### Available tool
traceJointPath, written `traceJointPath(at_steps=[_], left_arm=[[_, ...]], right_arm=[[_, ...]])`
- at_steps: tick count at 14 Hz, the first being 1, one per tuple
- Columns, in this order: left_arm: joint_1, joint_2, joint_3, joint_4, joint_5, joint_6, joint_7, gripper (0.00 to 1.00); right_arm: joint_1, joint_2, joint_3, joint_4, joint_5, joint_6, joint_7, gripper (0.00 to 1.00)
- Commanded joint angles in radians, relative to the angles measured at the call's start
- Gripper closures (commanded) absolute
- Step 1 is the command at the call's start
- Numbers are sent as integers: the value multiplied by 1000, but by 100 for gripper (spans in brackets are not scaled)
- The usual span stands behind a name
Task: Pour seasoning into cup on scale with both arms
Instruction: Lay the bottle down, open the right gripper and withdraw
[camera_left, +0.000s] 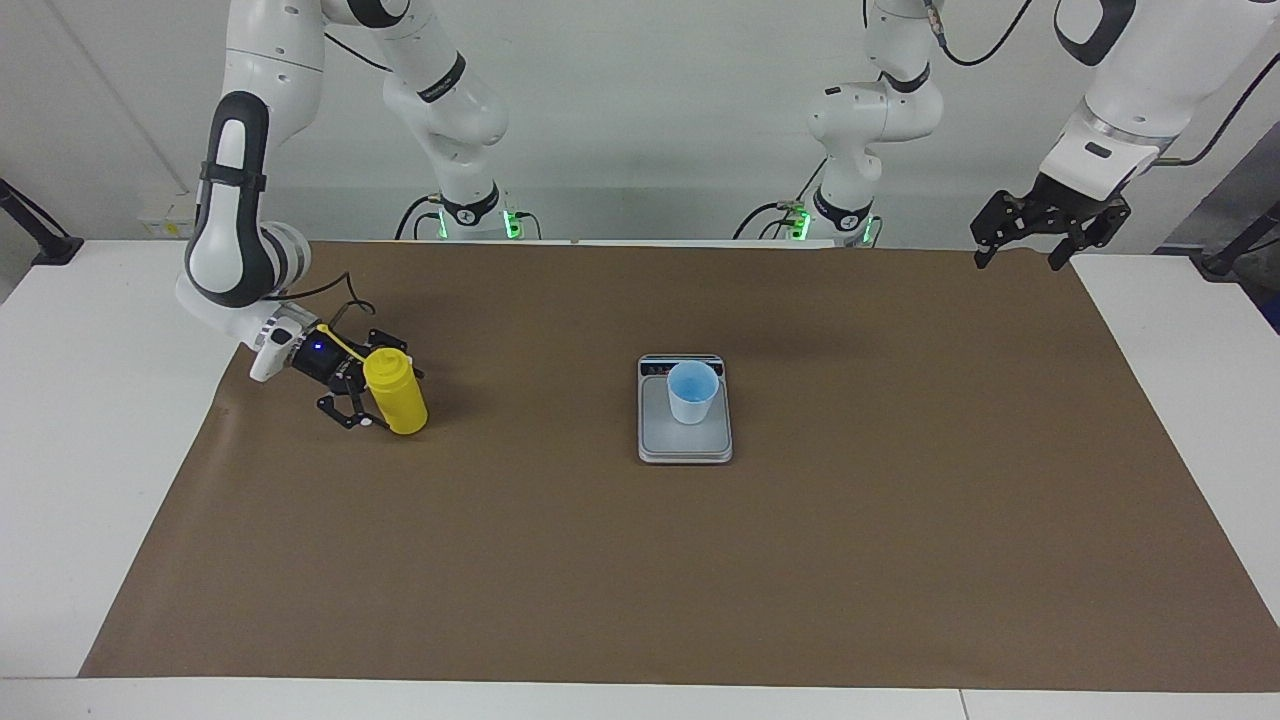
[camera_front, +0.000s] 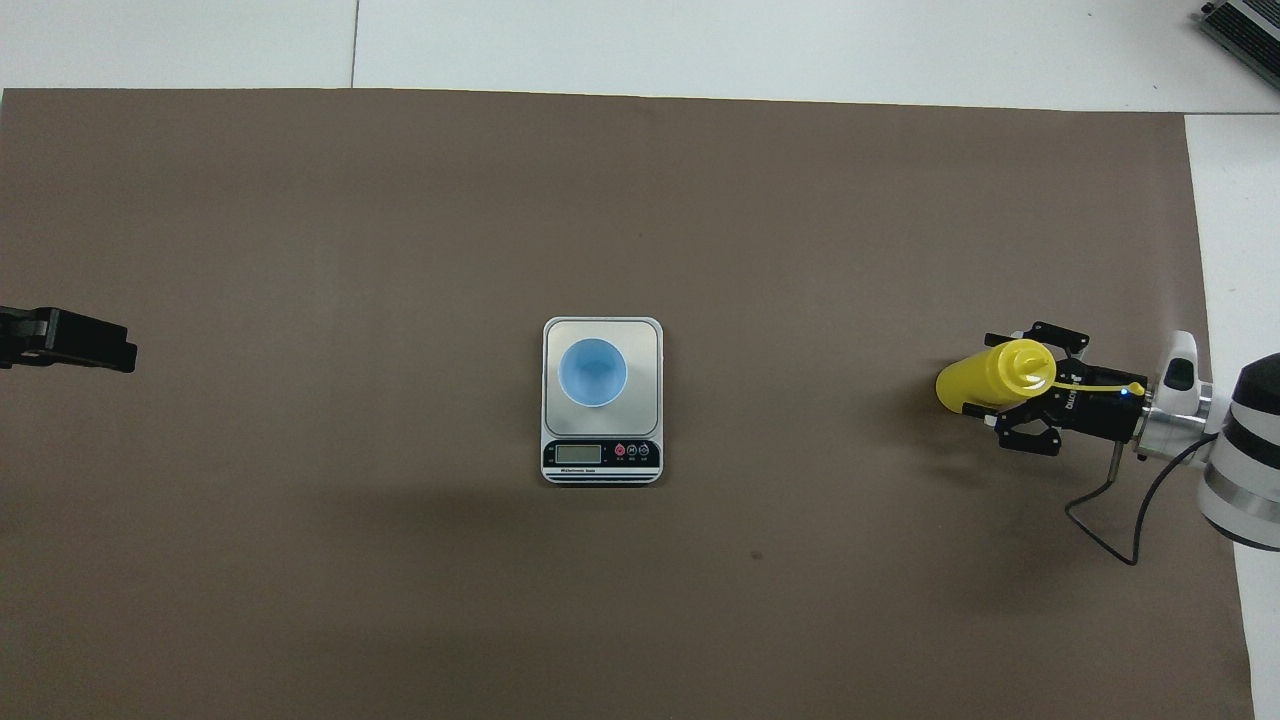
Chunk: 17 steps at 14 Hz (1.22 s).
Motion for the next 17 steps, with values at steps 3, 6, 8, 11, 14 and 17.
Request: traceJointPath(at_steps=[3,6,8,11,14,17], left_arm=[[7,-28,-1,-26,-12,-6,5,0],[7,-28,-1,-26,-12,-6,5,0],[7,-28,-1,-26,-12,-6,5,0],[7,-28,-1,-26,-12,-6,5,0],[7,-28,-1,-26,-12,-6,5,0],[7,-28,-1,-26,-12,-6,5,0]], right_arm=[[-91,-29,5,-31,-43,-57,-84,0],[-151,-35,4,-30,-112,-95,-96,0],[-185,-35,4,-27,-149,-105,-99,0],[-216,-35,2,-15,-201,-125,-108,0],[-220,-35,-4,36,-240,-128,-99,0],[-216,-61,-3,134,-314,-129,-18,0]])
